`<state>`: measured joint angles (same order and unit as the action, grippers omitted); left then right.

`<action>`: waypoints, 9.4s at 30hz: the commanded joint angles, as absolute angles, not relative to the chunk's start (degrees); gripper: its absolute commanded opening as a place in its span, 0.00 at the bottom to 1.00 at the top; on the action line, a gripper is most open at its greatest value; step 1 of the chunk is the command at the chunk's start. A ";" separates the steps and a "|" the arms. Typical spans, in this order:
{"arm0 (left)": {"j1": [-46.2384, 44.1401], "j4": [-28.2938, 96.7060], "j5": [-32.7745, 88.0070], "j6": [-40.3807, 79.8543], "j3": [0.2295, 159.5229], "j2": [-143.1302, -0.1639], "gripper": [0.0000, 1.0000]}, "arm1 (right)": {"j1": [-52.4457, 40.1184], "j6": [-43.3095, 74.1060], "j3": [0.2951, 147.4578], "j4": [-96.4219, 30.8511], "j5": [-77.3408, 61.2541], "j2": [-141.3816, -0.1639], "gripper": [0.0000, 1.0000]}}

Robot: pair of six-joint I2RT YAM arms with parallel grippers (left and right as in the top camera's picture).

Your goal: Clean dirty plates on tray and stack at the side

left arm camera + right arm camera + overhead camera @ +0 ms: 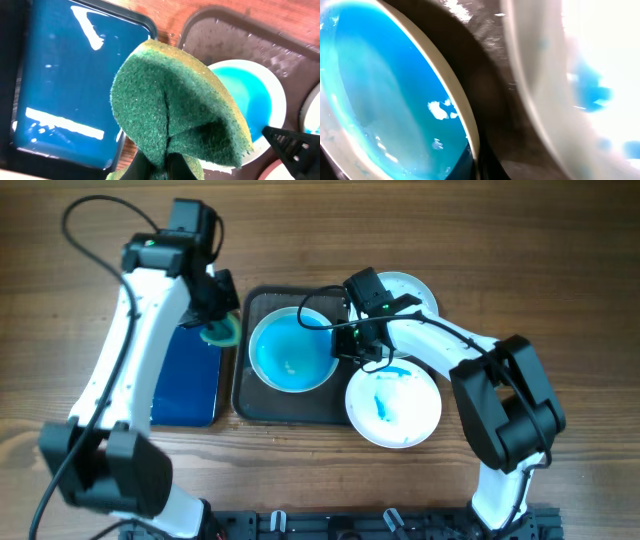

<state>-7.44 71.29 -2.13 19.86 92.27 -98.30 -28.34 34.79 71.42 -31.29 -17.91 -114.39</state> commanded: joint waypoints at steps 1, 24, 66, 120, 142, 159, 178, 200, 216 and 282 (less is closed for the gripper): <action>-3.60 72.79 -3.05 19.75 93.17 -96.64 0.04 | -30.59 29.67 71.05 -33.45 -2.70 -107.48 0.04; 0.12 72.93 -1.98 20.18 92.44 -96.75 0.04 | -63.99 -6.74 71.05 -16.25 87.13 -93.62 0.04; 0.12 71.81 -0.67 20.16 92.44 -96.75 0.04 | 24.25 22.48 49.17 -30.17 -2.42 -88.01 0.04; 0.12 69.87 -0.38 20.25 90.59 -96.77 0.04 | -29.76 43.72 50.68 -32.36 -5.80 -80.60 0.04; -5.69 66.24 3.60 23.49 88.29 -96.86 0.04 | -34.94 25.02 67.66 -27.92 -6.94 -106.37 0.30; -13.23 53.49 4.12 29.02 75.26 -97.67 0.04 | -31.40 30.96 67.66 -24.03 -15.11 -113.69 0.04; -20.29 43.03 32.10 8.14 69.23 -115.20 0.04 | -31.38 33.01 67.66 -24.10 -15.14 -113.69 0.04; -18.92 50.78 -15.31 42.61 69.23 -115.20 0.04 | -31.38 33.17 67.66 -24.23 -15.14 -113.69 0.04; -21.98 37.67 26.92 1.93 69.23 -115.20 0.04 | -30.65 32.97 67.59 -24.88 -17.50 -113.71 0.04; -11.90 46.02 -0.69 24.91 81.36 -112.07 0.04 | -26.98 31.46 67.37 -24.49 -24.86 -115.04 0.04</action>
<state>-15.22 42.33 9.78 22.15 76.14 -114.19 -26.85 31.46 67.66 -24.14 -25.43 -114.13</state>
